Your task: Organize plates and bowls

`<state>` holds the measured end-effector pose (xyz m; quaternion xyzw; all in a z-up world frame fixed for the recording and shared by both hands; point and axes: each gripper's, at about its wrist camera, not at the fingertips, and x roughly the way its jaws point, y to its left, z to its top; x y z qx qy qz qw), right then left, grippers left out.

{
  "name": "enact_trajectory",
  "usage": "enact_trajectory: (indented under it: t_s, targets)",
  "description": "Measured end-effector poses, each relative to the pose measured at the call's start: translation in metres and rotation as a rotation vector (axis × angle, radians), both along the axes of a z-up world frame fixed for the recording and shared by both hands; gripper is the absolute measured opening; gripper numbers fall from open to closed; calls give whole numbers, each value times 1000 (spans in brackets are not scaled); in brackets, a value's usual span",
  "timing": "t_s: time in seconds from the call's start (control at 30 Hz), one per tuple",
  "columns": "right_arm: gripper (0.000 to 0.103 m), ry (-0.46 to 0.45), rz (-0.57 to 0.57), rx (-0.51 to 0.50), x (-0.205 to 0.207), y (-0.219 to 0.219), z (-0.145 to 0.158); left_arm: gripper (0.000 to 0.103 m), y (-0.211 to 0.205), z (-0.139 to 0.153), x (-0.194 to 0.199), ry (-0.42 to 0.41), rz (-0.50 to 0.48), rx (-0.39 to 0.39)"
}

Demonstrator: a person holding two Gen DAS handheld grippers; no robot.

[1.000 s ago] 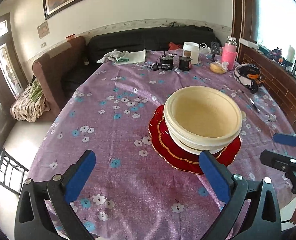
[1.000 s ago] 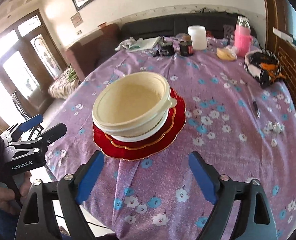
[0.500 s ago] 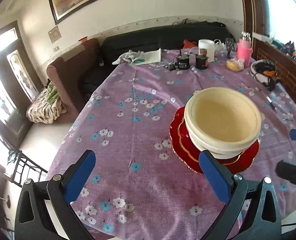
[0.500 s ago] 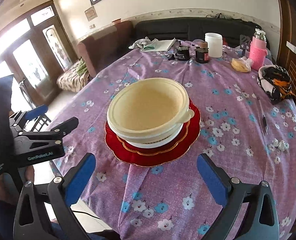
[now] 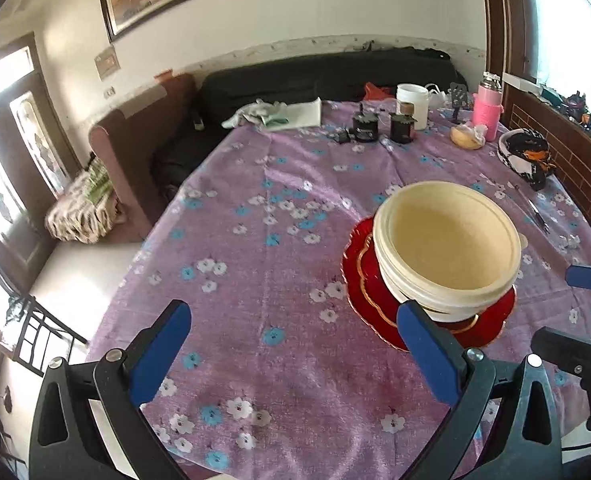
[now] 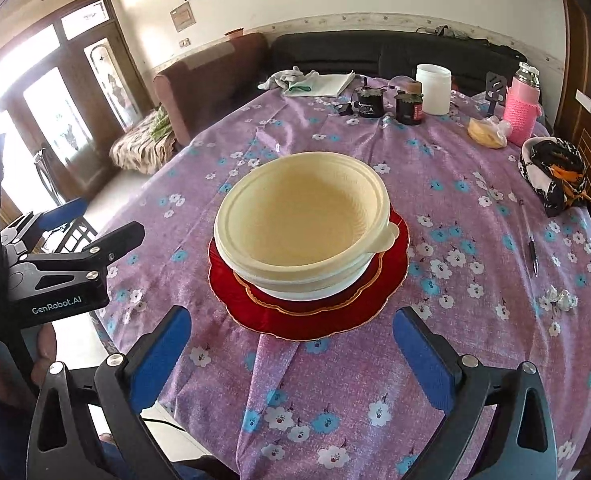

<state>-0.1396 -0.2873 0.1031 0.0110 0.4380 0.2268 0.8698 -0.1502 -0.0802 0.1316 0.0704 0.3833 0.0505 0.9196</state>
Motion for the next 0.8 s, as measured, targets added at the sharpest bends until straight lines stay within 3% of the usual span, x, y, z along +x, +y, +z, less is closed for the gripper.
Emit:
enact_trajectory:
  t_s: [0.5,0.8]
  targets:
    - [102,14,-9,-27,5,0,-4,103,2,-8,8,61,-1,-27]
    - [102,20,-11,-35,8,1,-6,103,1,-8,11,68,11,-2]
